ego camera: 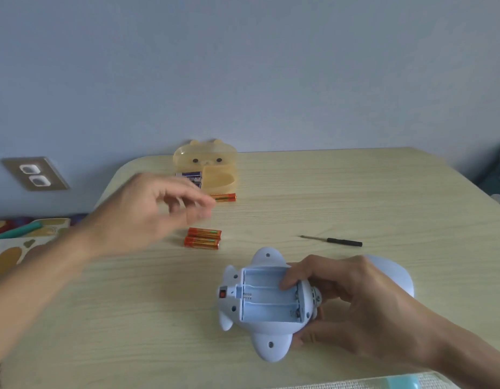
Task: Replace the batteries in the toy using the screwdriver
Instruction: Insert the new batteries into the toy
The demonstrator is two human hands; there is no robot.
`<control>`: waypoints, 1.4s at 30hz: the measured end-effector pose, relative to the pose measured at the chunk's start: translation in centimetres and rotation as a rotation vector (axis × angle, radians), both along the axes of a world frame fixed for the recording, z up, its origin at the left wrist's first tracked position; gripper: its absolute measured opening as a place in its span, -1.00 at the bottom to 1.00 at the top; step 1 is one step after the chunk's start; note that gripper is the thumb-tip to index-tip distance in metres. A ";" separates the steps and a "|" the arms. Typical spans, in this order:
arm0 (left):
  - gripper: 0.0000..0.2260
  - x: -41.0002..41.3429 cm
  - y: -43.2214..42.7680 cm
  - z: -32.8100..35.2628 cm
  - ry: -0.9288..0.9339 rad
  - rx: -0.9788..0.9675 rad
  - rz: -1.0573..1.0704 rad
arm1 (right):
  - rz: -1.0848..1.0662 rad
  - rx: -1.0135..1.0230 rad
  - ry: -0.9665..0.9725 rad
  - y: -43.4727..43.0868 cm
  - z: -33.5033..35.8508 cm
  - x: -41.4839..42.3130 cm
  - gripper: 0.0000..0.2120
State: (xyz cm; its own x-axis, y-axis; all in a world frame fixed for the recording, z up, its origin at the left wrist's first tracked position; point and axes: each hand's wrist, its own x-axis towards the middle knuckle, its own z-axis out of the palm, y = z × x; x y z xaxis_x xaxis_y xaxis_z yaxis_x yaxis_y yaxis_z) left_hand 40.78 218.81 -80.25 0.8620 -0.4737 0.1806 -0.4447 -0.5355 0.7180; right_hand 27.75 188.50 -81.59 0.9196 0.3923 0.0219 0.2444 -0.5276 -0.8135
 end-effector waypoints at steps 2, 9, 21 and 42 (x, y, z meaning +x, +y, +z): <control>-0.46 -4.3 -0.7 0.1 0.172 -0.057 -0.129 | 0.005 -0.005 -0.010 0.0 -0.4 0.1 -0.61; -0.17 -9.5 -2.7 -2.6 0.201 -0.031 -0.165 | -0.004 0.017 0.005 -0.2 -0.8 0.0 -0.57; -0.33 -9.7 -2.3 -3.1 0.321 -0.179 -0.083 | 0.107 -0.169 -0.087 -1.5 5.2 2.1 -0.43; -0.33 -9.6 -2.2 -4.0 0.344 -0.227 -0.072 | -0.030 -0.575 -0.648 8.6 -1.5 16.9 -0.80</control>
State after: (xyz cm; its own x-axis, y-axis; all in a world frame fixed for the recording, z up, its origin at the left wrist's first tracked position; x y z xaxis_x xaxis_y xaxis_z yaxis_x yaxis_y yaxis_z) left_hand 31.19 216.61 -84.27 0.8565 -0.5161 -0.0057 -0.1884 -0.3229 0.9275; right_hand 44.60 197.11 -83.12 0.8047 0.4793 0.3504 0.5470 -0.8280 -0.1235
